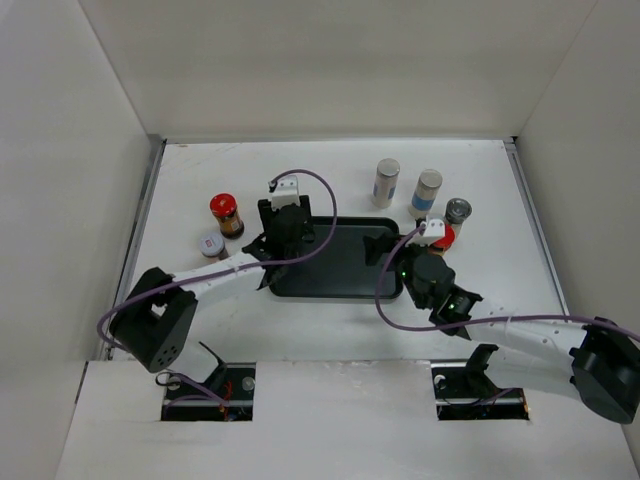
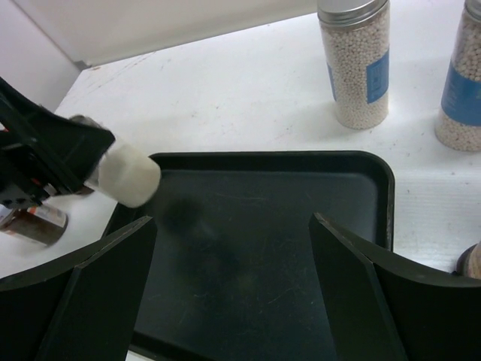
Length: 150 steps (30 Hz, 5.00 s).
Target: Organize the condiment bottles
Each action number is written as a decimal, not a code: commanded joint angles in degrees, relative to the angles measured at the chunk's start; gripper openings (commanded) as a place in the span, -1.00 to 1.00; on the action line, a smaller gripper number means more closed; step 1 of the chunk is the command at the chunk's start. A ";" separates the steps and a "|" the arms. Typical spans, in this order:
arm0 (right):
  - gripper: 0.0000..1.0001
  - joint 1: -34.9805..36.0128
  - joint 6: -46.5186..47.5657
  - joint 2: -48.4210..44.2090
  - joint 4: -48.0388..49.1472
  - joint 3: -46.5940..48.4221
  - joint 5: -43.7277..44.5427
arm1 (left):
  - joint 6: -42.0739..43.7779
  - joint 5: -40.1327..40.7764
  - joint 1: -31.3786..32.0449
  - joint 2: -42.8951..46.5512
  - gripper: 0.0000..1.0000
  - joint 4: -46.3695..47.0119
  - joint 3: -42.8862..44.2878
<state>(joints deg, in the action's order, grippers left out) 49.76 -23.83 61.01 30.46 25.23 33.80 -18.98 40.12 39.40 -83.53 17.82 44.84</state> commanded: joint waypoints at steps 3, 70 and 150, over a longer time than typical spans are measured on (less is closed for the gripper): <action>0.78 -0.76 -0.25 -0.19 2.41 -0.36 0.47 | -1.32 -0.56 -0.24 -2.51 -0.14 9.50 0.07; 0.49 -24.40 8.80 47.97 -27.04 57.82 -3.39 | -8.26 -10.76 -0.07 35.01 0.05 37.46 -37.72; 1.00 -32.93 8.64 33.29 -27.82 45.25 -8.48 | -11.25 -11.99 -2.97 34.57 0.66 40.62 -39.83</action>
<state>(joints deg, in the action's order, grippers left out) 17.54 -13.54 93.25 3.75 66.54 31.24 -29.63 28.93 36.77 -49.43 56.36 5.48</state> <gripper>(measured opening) 0.999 0.829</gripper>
